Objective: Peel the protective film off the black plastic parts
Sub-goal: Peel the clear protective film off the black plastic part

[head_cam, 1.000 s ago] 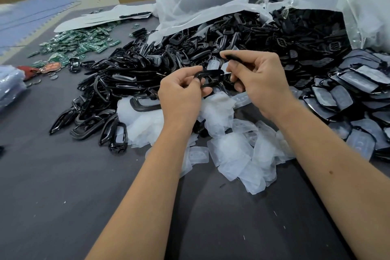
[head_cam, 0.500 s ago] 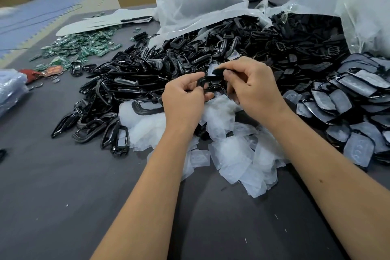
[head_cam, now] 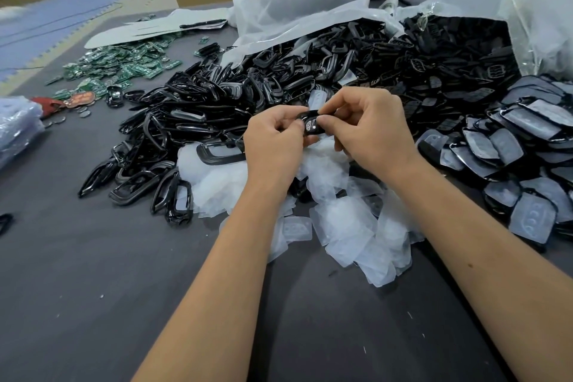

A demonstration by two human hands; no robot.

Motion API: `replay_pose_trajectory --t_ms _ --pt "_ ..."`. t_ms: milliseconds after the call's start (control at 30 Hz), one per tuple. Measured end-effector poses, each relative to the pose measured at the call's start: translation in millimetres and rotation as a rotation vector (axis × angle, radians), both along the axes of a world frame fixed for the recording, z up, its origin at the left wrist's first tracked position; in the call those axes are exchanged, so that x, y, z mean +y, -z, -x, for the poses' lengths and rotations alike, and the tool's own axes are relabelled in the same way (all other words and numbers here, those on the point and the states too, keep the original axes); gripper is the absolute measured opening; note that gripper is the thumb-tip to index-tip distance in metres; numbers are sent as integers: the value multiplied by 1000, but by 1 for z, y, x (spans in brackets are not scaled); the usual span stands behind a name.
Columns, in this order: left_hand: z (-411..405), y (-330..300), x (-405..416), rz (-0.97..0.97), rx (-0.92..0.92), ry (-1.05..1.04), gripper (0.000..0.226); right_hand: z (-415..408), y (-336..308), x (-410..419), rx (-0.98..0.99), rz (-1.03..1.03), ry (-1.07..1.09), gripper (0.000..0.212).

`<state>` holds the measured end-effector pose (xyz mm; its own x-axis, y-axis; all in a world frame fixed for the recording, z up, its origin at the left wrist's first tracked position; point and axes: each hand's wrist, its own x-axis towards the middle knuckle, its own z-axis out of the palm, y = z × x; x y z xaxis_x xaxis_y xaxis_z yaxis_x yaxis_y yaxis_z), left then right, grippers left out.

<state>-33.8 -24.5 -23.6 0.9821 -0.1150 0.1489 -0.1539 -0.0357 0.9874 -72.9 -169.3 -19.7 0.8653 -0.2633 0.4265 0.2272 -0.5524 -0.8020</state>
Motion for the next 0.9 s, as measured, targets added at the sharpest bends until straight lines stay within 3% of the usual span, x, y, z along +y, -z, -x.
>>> replay_pose_trajectory --t_ms 133,267,367,467,667,900 --pt "1 1 1 -30 -35 2 21 1 -2 -1 48 8 39 11" --pt "1 1 3 17 -20 27 21 -1 -3 -2 106 -12 138 31" --pt "0 -1 5 44 -30 53 19 0 -4 -9 200 -133 -31 19" --pt "0 -5 5 65 -48 127 20 2 -5 -13 160 -311 -194 9" --pt "1 -11 5 72 -124 172 15 4 -13 -22 103 -328 -245 12" --pt "3 -21 7 132 -89 192 9 5 -20 -24 106 -343 -252 9"
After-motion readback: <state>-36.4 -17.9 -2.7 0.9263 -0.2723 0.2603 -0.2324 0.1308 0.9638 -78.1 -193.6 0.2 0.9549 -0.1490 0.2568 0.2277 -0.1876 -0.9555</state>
